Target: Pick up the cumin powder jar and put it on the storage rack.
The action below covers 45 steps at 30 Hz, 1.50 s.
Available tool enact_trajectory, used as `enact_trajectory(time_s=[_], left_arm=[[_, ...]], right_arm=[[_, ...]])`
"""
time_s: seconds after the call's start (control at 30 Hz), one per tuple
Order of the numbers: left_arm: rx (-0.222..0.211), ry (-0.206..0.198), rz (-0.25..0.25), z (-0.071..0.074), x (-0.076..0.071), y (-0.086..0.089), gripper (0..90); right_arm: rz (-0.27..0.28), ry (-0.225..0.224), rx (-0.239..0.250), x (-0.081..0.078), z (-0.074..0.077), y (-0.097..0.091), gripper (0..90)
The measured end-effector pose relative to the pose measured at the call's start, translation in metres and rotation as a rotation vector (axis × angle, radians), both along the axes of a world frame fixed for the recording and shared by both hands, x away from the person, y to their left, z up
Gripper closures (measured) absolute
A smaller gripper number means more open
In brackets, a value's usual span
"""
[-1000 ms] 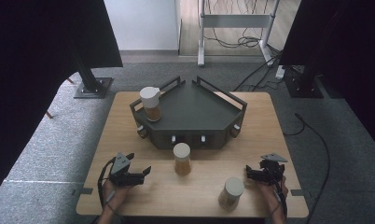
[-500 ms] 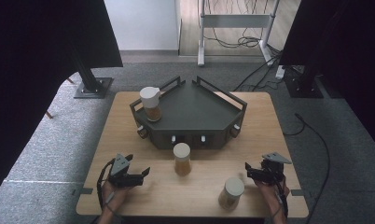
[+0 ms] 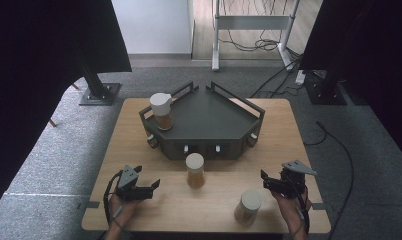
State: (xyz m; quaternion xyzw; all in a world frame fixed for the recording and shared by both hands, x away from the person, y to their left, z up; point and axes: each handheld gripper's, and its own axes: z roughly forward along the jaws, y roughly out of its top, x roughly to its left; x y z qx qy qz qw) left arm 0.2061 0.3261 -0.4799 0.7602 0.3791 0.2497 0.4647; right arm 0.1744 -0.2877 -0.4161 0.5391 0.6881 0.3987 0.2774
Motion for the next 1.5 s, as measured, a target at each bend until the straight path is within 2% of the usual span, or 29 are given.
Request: enact_trajectory(time_s=[0.27,0.67,0.93,1.03,1.2,1.5], left_arm=[[0.005,0.003,0.0,0.0,0.0,0.0,8.6],[0.019,0.004,0.002,0.001,-0.002,-0.002,8.6],[0.03,0.006,-0.004,0.001,-0.002,-0.003,8.6],[0.035,0.007,-0.004,0.001,-0.002,-0.003,8.6],[0.04,0.007,-0.005,0.002,-0.002,-0.004,8.7],[0.043,0.01,-0.009,0.002,-0.001,-0.004,8.7]], right_arm=[[0.004,-0.002,-0.018,-0.015,0.022,0.018,9.1],[0.002,-0.046,-0.019,-0.052,0.053,0.041,9.1],[0.04,-0.084,-0.022,-0.071,0.069,0.068,9.0],[0.079,-0.081,-0.003,-0.072,0.074,0.078,9.1],[0.12,-0.084,0.0,-0.07,0.078,0.097,9.2],[0.168,-0.099,0.031,-0.065,0.074,0.125,9.1]])
